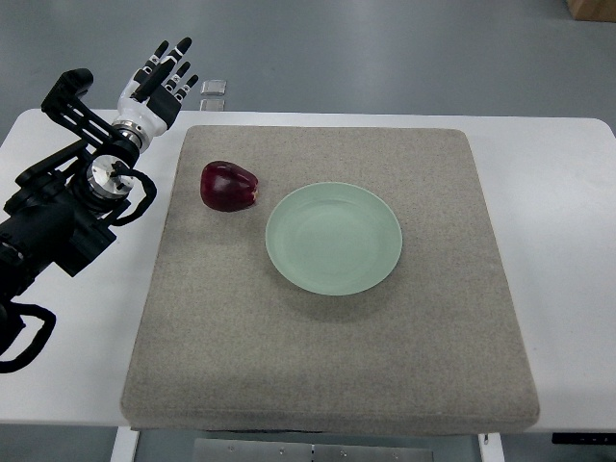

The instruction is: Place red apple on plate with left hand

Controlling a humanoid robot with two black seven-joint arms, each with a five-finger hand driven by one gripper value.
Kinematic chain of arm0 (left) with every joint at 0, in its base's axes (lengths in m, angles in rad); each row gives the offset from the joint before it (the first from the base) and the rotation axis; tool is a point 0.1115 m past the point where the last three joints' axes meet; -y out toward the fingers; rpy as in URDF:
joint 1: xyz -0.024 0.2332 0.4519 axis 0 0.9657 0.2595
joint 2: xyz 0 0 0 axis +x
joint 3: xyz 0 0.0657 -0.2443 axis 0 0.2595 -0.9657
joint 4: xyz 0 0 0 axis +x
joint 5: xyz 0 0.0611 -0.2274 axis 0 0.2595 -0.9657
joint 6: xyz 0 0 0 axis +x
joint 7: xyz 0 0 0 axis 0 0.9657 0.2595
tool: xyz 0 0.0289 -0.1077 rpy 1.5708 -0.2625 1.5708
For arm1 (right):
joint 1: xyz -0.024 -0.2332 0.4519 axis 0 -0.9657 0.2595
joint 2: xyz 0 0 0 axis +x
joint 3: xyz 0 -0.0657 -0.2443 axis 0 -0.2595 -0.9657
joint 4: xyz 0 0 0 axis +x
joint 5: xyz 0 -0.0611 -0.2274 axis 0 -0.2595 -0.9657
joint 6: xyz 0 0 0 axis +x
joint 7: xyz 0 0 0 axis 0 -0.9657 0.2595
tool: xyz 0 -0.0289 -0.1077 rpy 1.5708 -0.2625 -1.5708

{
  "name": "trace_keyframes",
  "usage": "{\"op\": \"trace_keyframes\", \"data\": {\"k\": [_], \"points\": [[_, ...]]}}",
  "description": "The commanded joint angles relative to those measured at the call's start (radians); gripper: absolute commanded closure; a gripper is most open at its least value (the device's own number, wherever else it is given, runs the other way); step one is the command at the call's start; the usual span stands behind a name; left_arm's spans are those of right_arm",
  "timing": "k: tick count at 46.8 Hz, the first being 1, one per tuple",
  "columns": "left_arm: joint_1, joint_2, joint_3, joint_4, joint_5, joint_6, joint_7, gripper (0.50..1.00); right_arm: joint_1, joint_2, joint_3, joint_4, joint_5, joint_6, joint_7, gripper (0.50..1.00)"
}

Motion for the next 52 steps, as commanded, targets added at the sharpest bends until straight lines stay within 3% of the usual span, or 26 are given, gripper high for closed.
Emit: {"op": "trace_keyframes", "data": {"k": [1, 52], "points": [[0.0, 0.0, -0.001, 0.0, 0.0, 0.001, 0.0, 0.506, 0.0, 0.0, 0.0, 0.0, 0.0, 0.0, 0.0, 0.536], [-0.031, 0.024, 0.019, -0.008, 0.029, 0.001, 0.001, 0.506, 0.0, 0.0, 0.0, 0.0, 0.0, 0.0, 0.0, 0.536]]}}
